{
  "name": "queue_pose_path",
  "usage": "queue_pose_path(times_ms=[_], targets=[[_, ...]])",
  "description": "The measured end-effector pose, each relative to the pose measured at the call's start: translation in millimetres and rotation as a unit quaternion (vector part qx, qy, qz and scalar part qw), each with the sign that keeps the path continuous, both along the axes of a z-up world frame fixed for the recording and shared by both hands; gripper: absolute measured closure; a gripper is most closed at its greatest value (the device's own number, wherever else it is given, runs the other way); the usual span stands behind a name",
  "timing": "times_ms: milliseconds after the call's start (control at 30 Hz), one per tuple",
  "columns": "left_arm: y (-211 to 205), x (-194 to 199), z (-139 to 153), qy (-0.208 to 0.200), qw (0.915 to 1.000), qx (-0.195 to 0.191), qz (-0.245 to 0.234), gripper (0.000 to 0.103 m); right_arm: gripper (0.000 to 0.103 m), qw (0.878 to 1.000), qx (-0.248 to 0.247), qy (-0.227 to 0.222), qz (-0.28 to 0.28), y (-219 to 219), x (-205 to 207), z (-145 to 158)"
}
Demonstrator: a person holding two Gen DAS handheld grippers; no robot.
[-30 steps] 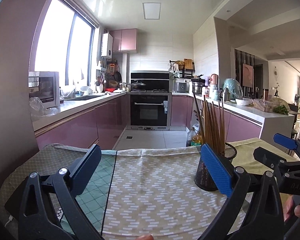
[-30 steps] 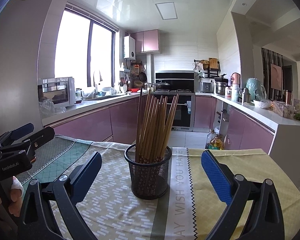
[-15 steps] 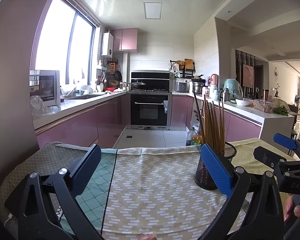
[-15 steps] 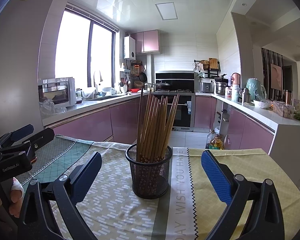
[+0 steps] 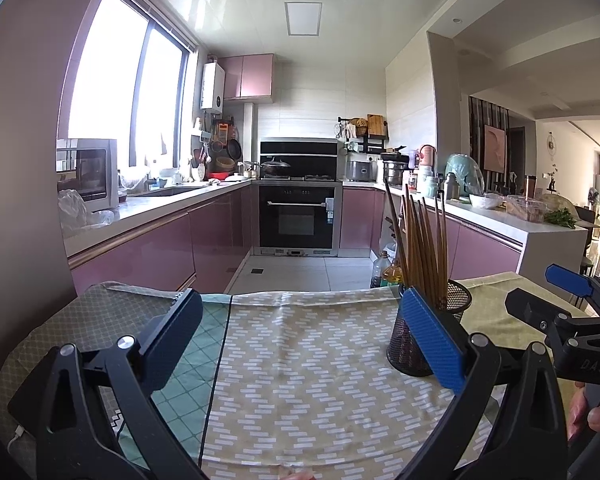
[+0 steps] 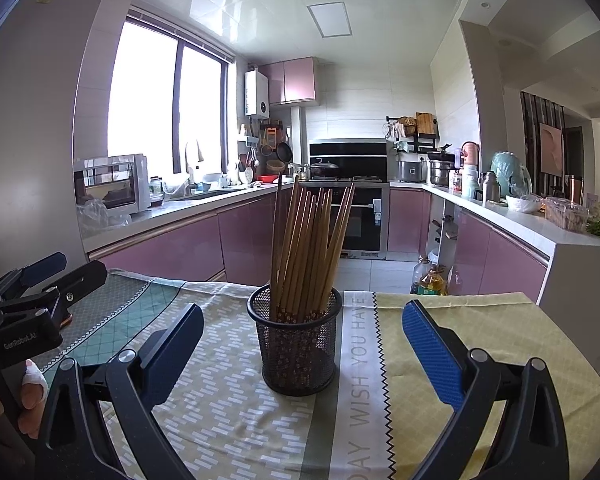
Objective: Organize utensils
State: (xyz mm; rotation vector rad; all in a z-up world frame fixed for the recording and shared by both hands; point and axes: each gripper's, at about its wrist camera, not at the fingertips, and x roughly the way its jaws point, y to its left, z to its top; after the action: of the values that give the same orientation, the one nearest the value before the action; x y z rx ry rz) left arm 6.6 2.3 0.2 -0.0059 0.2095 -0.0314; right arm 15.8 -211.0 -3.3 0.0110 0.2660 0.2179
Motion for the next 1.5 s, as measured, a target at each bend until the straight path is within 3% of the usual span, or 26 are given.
queue_pose_path(times_ms=[1500], targets=[[-0.9,1.5,-2.4,0.002,1.0000,0.001,0.000,0.005,0.007,1.000,0.006,0.002,-0.003,-1.8,0.1,-1.2]])
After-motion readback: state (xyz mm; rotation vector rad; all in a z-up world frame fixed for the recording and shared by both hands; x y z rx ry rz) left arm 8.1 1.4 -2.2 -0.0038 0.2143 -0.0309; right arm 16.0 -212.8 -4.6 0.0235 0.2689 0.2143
